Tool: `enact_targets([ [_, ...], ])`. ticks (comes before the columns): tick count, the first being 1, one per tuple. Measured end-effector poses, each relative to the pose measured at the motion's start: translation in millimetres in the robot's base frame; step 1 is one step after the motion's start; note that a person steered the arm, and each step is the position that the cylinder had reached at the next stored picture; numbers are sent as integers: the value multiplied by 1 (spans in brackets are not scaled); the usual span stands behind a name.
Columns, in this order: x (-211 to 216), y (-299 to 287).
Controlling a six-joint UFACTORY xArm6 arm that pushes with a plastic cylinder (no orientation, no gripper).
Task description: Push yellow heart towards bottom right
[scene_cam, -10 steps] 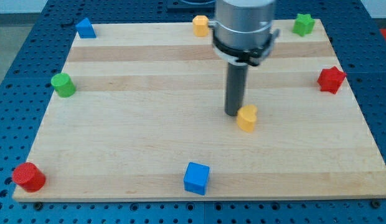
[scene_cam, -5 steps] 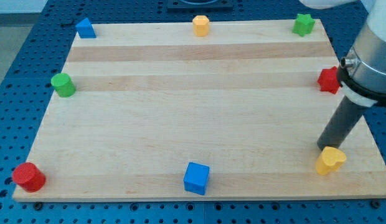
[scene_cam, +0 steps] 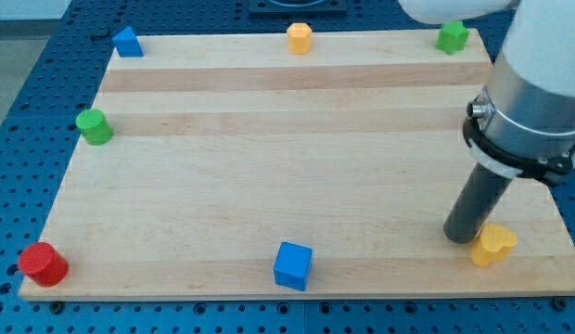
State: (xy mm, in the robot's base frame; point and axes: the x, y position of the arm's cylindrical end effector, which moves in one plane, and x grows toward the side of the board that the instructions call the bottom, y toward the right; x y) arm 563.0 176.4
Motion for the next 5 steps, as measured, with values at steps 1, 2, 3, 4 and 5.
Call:
enact_targets([
  [1,3,15],
  [2,6,31],
  [3,10,34],
  [4,15,36],
  [5,19,43],
])
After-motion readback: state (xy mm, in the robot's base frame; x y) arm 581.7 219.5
